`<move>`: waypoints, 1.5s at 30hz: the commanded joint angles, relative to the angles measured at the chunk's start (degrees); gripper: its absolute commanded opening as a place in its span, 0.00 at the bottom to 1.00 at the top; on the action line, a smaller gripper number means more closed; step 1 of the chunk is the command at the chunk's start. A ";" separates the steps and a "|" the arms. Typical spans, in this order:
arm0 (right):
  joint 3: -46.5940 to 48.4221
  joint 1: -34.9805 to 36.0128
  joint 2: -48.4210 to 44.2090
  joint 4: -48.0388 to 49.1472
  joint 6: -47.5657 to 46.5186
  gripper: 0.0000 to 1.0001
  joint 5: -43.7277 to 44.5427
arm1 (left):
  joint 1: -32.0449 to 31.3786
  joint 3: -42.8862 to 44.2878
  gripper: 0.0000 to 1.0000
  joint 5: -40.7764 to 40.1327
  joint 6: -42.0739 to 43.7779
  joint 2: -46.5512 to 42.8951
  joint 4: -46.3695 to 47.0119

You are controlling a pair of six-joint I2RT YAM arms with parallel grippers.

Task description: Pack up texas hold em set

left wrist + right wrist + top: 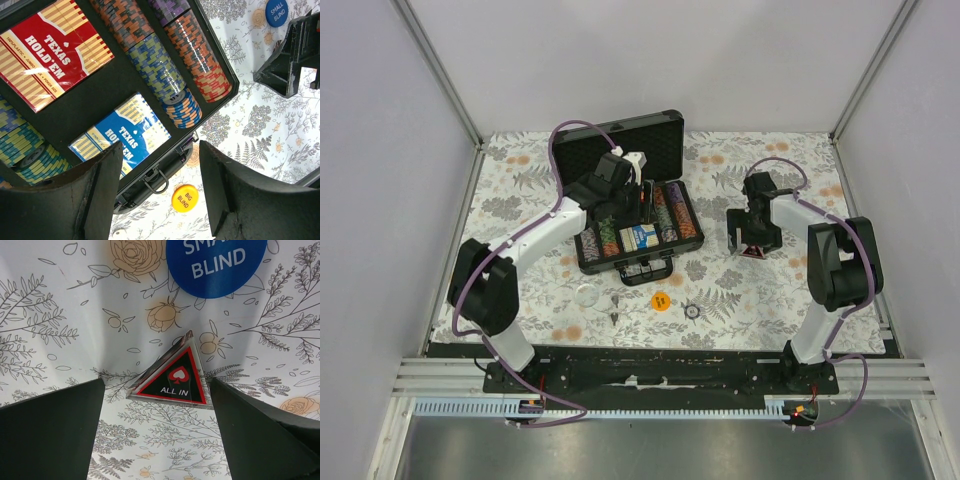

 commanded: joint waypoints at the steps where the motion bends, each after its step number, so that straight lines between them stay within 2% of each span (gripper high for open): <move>1: -1.46 0.92 0.32 -2.37 1.60 0.93 0.26 | 0.21 -0.66 0.69 -0.98 2.70 -1.74 0.05; 11: -1.47 1.71 0.76 -2.64 2.48 0.80 1.58 | 0.21 -1.53 0.69 -0.98 2.97 -2.00 0.23; 14: -1.03 1.62 1.20 -2.73 3.09 0.80 2.55 | 0.30 -1.80 0.69 -1.07 2.97 -2.27 0.32; 18: -0.15 1.80 1.81 -2.64 4.06 0.87 3.69 | 0.38 -2.15 0.69 -1.25 3.14 -2.61 0.40; 21: 0.73 1.62 2.60 -2.55 5.29 0.89 4.92 | 0.38 -2.24 0.69 -1.33 3.32 -2.71 0.32; 27: 1.52 1.62 3.83 -1.94 7.05 0.83 5.98 | 0.82 -2.33 0.69 -1.60 3.58 -3.06 -0.12; 41: 2.76 1.62 5.33 -1.41 8.81 0.83 6.85 | 1.17 -2.94 0.69 -0.98 3.85 -3.58 -0.56; 45: 2.58 1.27 6.03 -2.64 10.21 0.78 7.38 | 1.35 -3.82 0.69 -1.16 3.85 -4.37 -0.56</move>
